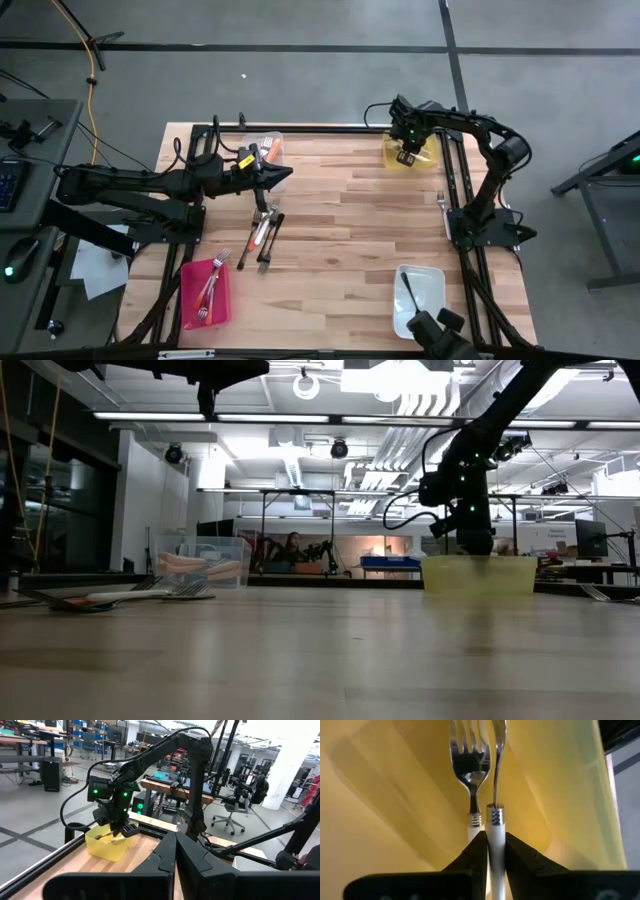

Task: Sort silverware by color (type)
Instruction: Put the white fork into the yellow bin, then put the black fork into the white bin

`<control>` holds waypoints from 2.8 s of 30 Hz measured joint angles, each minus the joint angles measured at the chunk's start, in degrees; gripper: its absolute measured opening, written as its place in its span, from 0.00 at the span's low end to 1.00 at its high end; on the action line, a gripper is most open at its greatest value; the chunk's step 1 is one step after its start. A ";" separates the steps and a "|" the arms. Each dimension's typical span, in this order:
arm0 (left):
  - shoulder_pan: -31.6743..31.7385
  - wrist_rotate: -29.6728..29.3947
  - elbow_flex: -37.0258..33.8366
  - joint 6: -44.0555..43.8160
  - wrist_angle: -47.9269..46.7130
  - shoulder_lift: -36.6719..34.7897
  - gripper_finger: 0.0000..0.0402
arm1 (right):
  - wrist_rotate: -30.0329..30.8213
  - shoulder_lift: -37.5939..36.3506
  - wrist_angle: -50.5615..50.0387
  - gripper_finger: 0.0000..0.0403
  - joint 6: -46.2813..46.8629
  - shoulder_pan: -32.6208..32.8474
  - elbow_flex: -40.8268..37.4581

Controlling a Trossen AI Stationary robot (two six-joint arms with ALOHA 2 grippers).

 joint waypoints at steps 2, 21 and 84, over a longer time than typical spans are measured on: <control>0.00 0.00 0.00 0.00 0.00 0.00 0.00 | -0.01 0.00 -0.25 0.11 0.14 0.00 0.00; 0.00 -0.02 0.00 0.07 0.00 0.00 0.00 | -0.46 -2.94 -5.55 0.49 -0.30 0.00 0.00; -0.02 6.82 0.00 3.61 0.22 -0.01 0.00 | -21.51 -39.01 78.62 0.58 37.25 45.46 -29.07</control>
